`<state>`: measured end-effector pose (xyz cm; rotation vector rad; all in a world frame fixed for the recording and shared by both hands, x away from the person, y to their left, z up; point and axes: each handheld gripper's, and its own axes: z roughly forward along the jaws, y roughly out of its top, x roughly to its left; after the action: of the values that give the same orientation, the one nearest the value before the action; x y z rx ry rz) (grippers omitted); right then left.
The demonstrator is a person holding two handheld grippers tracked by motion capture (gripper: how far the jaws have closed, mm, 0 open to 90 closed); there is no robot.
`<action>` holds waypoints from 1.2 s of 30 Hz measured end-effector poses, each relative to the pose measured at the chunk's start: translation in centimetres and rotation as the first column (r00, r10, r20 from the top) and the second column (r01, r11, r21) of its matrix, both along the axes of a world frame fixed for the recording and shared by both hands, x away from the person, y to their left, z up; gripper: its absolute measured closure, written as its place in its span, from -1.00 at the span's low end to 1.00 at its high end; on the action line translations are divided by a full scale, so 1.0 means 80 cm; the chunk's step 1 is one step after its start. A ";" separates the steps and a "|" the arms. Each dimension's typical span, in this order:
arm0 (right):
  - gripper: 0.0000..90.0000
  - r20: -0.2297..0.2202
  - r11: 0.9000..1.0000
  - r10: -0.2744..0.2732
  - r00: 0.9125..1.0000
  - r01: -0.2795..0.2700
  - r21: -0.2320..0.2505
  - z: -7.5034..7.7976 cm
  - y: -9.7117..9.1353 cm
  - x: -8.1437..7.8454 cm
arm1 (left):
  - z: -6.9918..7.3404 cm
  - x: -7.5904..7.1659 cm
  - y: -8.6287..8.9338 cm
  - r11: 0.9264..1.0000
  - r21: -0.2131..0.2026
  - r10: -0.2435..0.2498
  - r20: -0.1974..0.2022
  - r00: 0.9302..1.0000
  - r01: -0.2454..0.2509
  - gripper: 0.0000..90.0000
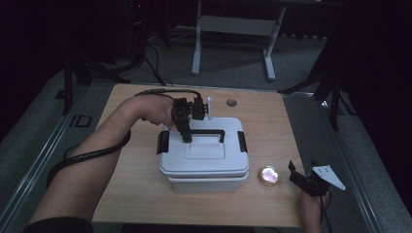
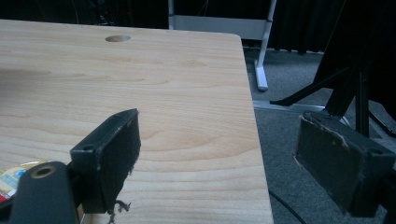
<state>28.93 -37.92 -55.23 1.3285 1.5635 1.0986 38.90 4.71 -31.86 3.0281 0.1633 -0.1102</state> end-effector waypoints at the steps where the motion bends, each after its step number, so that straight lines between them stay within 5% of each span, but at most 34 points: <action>1: -0.70 0.000 1.000 0.000 1.000 0.000 0.000 0.000 0.000 0.000 | 0.002 0.000 0.003 1.000 0.000 0.004 0.001 1.000 -0.004 0.86; 12: -0.69 -0.002 1.000 0.000 1.000 0.000 -0.004 0.000 0.001 0.000 | 0.015 -0.005 0.052 0.998 0.005 0.065 0.008 0.998 -0.065 0.86; 22: -0.69 -0.005 1.000 -0.004 1.000 0.004 -0.011 0.000 0.002 0.001 | 0.024 -0.010 0.116 0.988 0.008 0.156 0.012 0.988 -0.156 0.86; 28: -0.69 -0.009 1.000 -0.003 1.000 0.003 -0.014 0.000 0.002 0.001 | 0.025 -0.014 0.159 0.974 0.001 0.226 0.013 0.974 -0.226 0.86; 31: -0.69 -0.011 1.000 -0.003 1.000 0.003 -0.017 0.000 0.003 0.001 | 0.020 -0.018 0.190 0.959 0.001 0.284 0.002 0.959 -0.284 0.86; 32: -0.69 -0.011 1.000 -0.003 1.000 0.003 -0.017 0.000 0.003 0.001 | 0.020 -0.018 0.190 0.959 0.001 0.284 0.002 0.959 -0.284 0.86; 33: -0.70 -0.012 1.000 -0.004 1.000 0.004 -0.016 0.000 0.003 0.001 | 0.018 -0.020 0.206 0.948 -0.004 0.317 -0.005 0.948 -0.317 0.86; 36: -0.70 -0.012 1.000 -0.004 1.000 0.004 -0.017 0.000 0.003 0.001 | 0.016 -0.021 0.215 0.944 -0.002 0.331 -0.011 0.944 -0.331 0.86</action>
<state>29.05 -37.70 -55.23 1.3287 1.5748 1.0751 37.19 21.89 -30.56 2.9446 0.6666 -0.0969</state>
